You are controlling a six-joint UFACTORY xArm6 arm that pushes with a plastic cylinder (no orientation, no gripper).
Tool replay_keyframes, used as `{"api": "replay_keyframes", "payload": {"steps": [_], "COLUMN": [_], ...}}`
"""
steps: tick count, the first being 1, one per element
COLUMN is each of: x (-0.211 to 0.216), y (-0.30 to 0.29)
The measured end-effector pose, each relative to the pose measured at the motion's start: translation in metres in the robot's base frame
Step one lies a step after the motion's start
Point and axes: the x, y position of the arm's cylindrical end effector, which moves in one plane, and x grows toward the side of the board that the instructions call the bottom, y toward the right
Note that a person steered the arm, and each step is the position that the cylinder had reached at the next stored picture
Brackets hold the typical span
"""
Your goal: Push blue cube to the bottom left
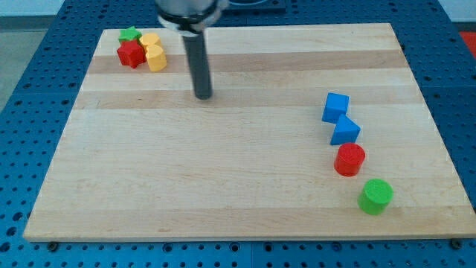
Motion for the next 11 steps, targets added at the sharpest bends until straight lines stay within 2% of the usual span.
{"api": "replay_keyframes", "payload": {"steps": [1, 2, 3, 5, 6, 7, 8, 9, 11], "x": [0.011, 0.011, 0.011, -0.011, -0.011, 0.035, 0.042, 0.042, 0.041], "y": [0.047, 0.049, 0.074, 0.191, 0.201, 0.252, 0.263, 0.247, 0.148]}}
